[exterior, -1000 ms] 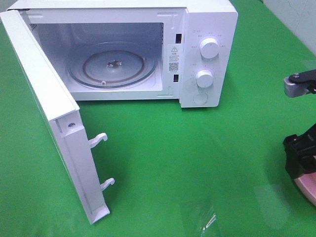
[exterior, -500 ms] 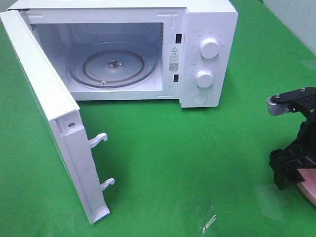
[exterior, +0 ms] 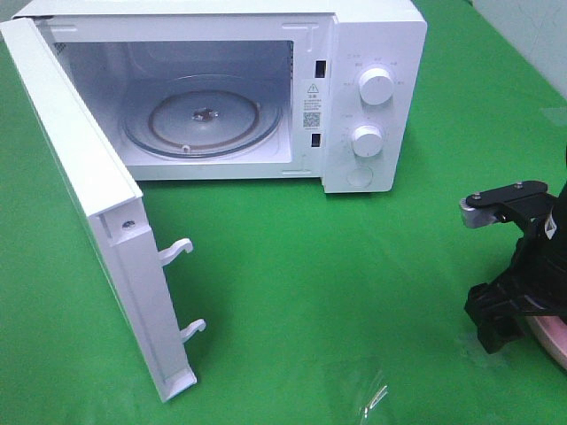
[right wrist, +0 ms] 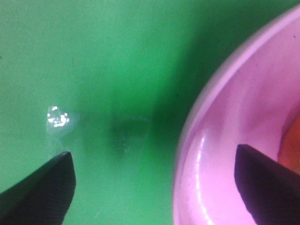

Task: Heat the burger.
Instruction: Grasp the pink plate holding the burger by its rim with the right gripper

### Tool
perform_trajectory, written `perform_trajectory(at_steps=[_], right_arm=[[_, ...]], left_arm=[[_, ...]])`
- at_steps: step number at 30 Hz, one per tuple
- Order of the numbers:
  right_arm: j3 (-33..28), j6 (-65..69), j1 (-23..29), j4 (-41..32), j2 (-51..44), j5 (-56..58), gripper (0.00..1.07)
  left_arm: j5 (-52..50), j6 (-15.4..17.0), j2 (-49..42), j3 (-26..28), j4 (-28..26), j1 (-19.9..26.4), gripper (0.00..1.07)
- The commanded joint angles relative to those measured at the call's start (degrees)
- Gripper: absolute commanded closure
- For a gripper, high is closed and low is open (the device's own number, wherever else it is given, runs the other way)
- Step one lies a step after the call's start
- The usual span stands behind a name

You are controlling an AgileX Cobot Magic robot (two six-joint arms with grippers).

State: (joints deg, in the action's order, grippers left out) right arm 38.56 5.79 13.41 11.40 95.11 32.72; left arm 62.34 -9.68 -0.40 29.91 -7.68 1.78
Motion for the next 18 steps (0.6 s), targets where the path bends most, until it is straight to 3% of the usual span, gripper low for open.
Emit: perform_trajectory(at_steps=[1, 13, 18], right_arm=[[-0.1, 0.1, -0.1, 1.4, 1.5, -1.6, 0.22], [-0.1, 0.1, -0.1, 1.7, 4.2, -2.3, 0.25], [-0.1, 0.2, -0.1, 1.7, 4.4, -2.4, 0.36]], left_arm=[[-0.9, 0.0, -0.9, -0.2, -0.3, -0.2, 0.09], [-0.9, 0.0, -0.9, -0.2, -0.3, -0.2, 0.09], [-0.9, 0.0, -0.9, -0.2, -0.3, -0.2, 0.09]])
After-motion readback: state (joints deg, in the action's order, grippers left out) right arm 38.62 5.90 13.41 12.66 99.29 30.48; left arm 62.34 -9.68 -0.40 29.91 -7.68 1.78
